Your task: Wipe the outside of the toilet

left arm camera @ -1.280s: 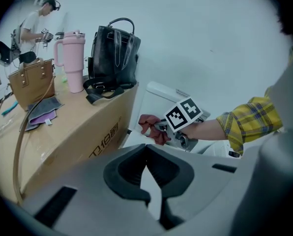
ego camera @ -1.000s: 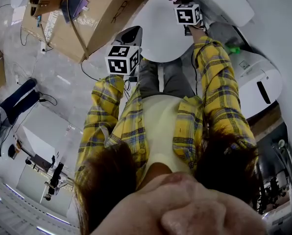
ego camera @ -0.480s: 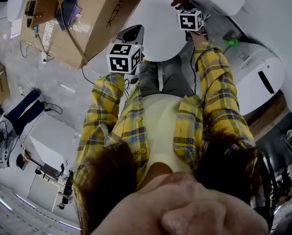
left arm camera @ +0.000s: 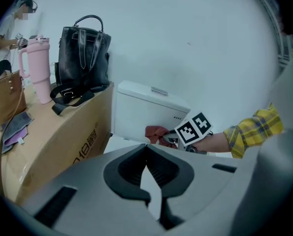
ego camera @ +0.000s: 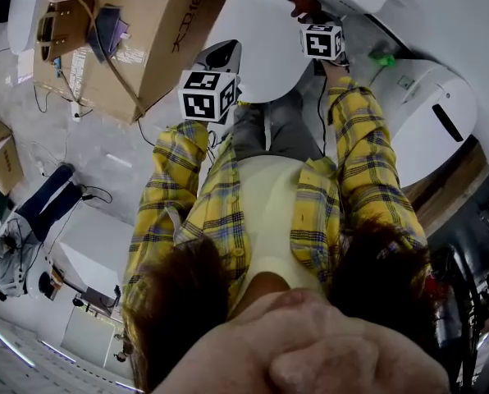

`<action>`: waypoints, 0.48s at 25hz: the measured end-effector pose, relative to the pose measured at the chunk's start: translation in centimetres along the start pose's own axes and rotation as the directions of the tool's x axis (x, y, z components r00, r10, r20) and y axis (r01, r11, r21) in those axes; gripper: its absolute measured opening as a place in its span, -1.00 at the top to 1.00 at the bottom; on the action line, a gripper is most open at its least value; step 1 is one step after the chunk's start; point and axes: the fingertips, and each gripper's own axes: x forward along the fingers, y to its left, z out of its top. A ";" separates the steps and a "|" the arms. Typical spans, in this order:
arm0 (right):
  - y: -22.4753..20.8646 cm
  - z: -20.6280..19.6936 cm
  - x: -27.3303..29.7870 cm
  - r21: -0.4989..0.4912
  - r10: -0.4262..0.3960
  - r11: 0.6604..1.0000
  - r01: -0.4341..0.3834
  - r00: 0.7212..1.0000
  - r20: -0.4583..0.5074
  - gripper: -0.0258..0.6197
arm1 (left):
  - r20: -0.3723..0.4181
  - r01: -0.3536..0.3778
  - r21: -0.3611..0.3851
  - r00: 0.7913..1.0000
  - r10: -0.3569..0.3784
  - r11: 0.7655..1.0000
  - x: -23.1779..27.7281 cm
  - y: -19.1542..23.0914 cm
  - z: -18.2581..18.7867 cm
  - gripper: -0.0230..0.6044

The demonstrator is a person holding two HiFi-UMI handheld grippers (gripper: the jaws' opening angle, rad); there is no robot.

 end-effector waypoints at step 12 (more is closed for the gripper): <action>-4.2 -3.5 -2.1 0.073 -0.073 0.995 0.075 0.997 -0.031 0.66 | -0.011 0.054 0.054 0.999 -0.054 0.997 1.0 -2.4 0.5 0.90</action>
